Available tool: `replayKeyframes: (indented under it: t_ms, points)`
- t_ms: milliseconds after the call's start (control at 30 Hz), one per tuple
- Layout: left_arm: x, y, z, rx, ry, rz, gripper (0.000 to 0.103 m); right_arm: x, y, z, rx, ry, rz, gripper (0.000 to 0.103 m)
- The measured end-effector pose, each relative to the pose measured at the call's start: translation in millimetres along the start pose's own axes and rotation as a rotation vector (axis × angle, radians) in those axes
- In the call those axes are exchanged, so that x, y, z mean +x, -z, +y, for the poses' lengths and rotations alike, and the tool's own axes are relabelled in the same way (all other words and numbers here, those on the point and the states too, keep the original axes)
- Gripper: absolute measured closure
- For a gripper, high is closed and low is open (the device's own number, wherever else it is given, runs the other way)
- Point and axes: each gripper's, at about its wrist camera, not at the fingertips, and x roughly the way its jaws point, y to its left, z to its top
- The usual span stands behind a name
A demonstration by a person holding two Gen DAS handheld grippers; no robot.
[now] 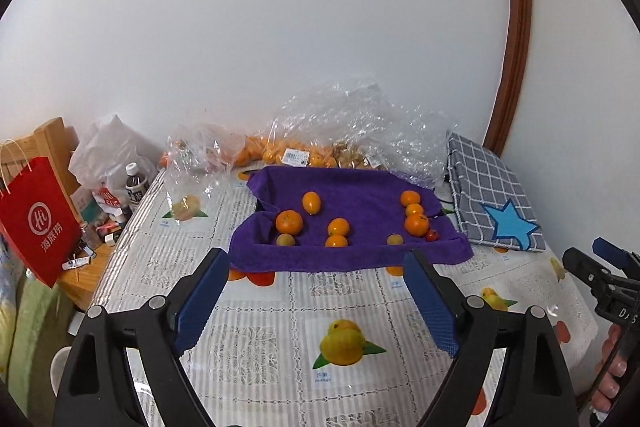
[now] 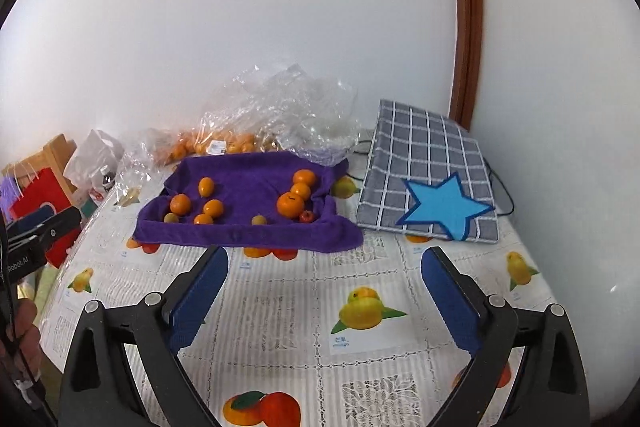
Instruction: Organize fruits
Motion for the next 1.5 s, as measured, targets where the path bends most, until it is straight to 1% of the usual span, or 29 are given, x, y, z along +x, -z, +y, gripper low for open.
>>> replayKeyframes:
  t_ms: [233, 1000, 1500]
  points:
    - [-12, -2, -2, -0.014, 0.013, -0.021, 0.014, -20, -1, 12, -0.022, -0.001, -0.033, 0.007]
    - [-19, 0, -9, 0.000, 0.009, -0.032, 0.013, -27, 2, 7, -0.011, 0.037, -0.035, 0.007]
    - [-16, -1, -7, -0.001, 0.001, -0.027, 0.013, -29, 2, 5, -0.009, 0.037, -0.040, 0.007]
